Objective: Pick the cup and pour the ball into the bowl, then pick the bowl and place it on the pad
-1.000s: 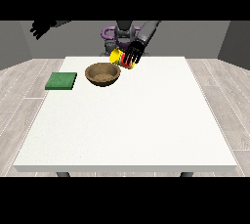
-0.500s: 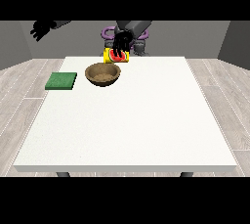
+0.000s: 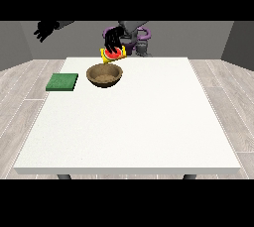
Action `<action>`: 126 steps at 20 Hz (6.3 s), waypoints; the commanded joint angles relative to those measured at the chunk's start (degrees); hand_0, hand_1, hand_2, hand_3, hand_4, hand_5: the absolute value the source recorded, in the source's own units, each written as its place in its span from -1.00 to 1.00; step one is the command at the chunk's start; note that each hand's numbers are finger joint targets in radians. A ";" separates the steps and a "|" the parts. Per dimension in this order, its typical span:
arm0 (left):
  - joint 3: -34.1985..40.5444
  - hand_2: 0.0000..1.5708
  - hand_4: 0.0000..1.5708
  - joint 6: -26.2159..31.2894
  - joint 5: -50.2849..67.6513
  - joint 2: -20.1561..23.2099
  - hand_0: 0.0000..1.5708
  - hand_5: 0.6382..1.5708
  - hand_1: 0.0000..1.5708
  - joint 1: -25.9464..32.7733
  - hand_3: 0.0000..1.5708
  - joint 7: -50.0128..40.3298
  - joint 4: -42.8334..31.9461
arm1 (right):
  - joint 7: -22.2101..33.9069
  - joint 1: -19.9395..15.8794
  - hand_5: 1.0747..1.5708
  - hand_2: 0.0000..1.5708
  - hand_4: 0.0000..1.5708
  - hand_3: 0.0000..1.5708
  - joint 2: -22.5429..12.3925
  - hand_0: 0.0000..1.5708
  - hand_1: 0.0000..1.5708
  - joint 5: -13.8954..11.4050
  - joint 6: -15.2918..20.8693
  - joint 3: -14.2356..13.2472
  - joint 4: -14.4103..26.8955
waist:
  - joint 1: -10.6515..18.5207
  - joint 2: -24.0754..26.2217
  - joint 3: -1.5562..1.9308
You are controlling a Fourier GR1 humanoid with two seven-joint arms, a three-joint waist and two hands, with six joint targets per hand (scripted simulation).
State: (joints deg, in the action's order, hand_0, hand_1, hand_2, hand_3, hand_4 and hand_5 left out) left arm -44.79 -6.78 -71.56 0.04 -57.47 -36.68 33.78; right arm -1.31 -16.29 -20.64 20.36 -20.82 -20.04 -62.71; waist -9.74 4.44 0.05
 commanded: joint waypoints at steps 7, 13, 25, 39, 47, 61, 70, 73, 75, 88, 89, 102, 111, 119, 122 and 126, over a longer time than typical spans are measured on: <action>7.94 0.90 0.41 -3.10 2.16 4.00 -0.59 1.00 -0.59 1.63 0.97 2.45 7.45 | 1.23 3.38 0.91 -1.00 -0.12 -0.66 -0.56 -1.00 -1.00 -0.45 1.01 -0.09 -2.01 | 2.36 2.28 -0.11; 25.85 0.51 0.65 -11.96 23.43 9.01 0.02 0.97 0.02 7.62 0.12 14.90 17.82 | 0.58 4.34 0.94 -1.00 -0.03 -0.86 1.83 -1.00 -1.00 -1.81 5.96 -0.51 -2.40 | 10.25 3.31 -0.55; 57.92 -1.00 0.34 8.71 68.45 14.38 -1.00 0.99 -1.00 8.98 -1.00 27.03 29.81 | -3.55 7.20 0.97 -1.00 -0.08 -1.00 8.18 -1.00 -1.00 -4.11 12.98 -0.48 -0.35 | 18.17 -1.41 -0.22; 67.25 -1.00 0.27 24.92 81.74 28.18 -1.00 0.94 -1.00 15.16 -1.00 26.79 32.07 | -16.71 0.94 0.94 -1.00 -0.24 -1.00 14.19 -1.00 -1.00 -7.38 16.33 1.99 13.22 | 18.83 -8.01 -0.02; 69.21 -1.00 0.30 25.08 85.18 32.06 -1.00 0.93 -1.00 14.77 -1.00 24.94 36.03 | -27.40 -2.61 0.93 -1.00 -0.35 -1.00 13.06 -1.00 -1.00 -7.51 13.16 0.97 24.77 | 18.09 -13.22 0.02; 70.64 -1.00 0.30 27.95 87.85 34.81 -1.00 0.94 -1.00 19.33 -1.00 27.40 35.76 | -25.86 -10.05 0.91 -1.00 -0.40 -1.00 18.08 -1.00 -1.00 -8.93 21.08 3.89 27.02 | 18.25 -13.34 -0.05; 72.51 -1.00 0.31 28.26 91.25 36.12 -1.00 0.91 -1.00 16.88 -1.00 26.56 39.37 | -24.77 -2.48 0.60 1.00 0.20 1.00 8.60 1.00 1.00 -11.31 27.15 0.60 31.75 | 20.47 -19.85 -0.08; 73.17 -1.00 0.39 29.63 92.63 36.82 -1.00 0.88 -1.00 17.02 -1.00 26.06 38.59 | -22.88 -1.68 0.76 1.00 0.18 0.95 5.79 1.00 1.00 -12.48 29.79 0.79 29.71 | 21.18 -19.39 -0.20; 73.51 -1.00 0.44 29.15 92.51 37.69 -1.00 0.88 -1.00 15.64 -1.00 25.53 36.70 | -19.84 -2.09 0.83 1.00 0.21 0.81 6.96 1.00 1.00 -13.91 32.75 2.97 27.06 | 19.84 -18.45 -0.33; 78.48 -1.00 0.53 33.12 91.17 44.30 -1.00 0.93 -1.00 22.77 -1.00 29.67 24.44 | 5.82 -8.03 0.94 1.00 0.35 0.10 -7.48 1.00 1.00 -16.44 28.13 8.58 15.58 | 11.97 -10.56 -0.20; 76.71 -1.00 0.53 31.08 89.67 40.11 -1.00 0.93 -1.00 24.21 -1.00 32.45 26.13 | 9.55 -10.52 0.95 1.00 0.33 0.05 -8.84 1.00 1.00 -17.28 28.29 9.24 15.20 | 12.36 -9.77 -0.17; 77.86 -1.00 0.54 32.31 90.13 42.47 -1.00 0.96 -1.00 28.04 -1.00 38.53 22.60 | 9.33 -11.75 0.99 1.00 0.43 -0.51 -17.57 1.00 1.00 -13.35 17.92 2.80 17.78 | 10.46 -12.36 -0.04; 78.39 -1.00 0.54 34.51 91.37 45.64 -1.00 0.97 -1.00 26.27 -1.00 42.01 21.84 | 4.31 -14.49 0.99 1.00 0.34 -0.43 -13.19 1.00 1.00 -12.25 22.42 0.19 22.72 | 12.45 -17.72 -0.04; 77.07 -1.00 0.53 33.66 93.59 45.59 -1.00 0.97 -1.00 25.98 -1.00 36.37 25.77 | 4.01 -15.70 0.99 1.00 0.15 -0.06 -13.50 1.00 1.00 -7.78 21.27 -4.97 30.17 | 14.24 -16.10 0.06; 77.09 -1.00 0.52 31.95 93.95 44.94 -1.00 0.98 -1.00 25.56 -1.00 37.05 27.23 | 2.58 -15.86 0.94 1.00 -0.76 0.48 -16.59 1.00 1.00 -9.77 23.42 -4.97 31.94 | 14.17 -17.99 0.04; 76.99 -1.00 0.52 32.85 93.52 45.65 -1.00 0.98 -1.00 27.11 -1.00 37.97 25.40 | 2.42 -16.04 0.93 0.93 -1.00 0.19 -17.14 0.98 0.98 -10.85 26.31 -4.44 30.92 | 13.82 -16.40 -0.01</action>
State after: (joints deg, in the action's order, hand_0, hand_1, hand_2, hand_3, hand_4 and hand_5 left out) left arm 32.72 26.59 21.61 45.86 -31.22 2.70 58.19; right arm 2.20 -32.77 -36.88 10.10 3.57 -24.02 -33.19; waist 3.76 -13.28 0.03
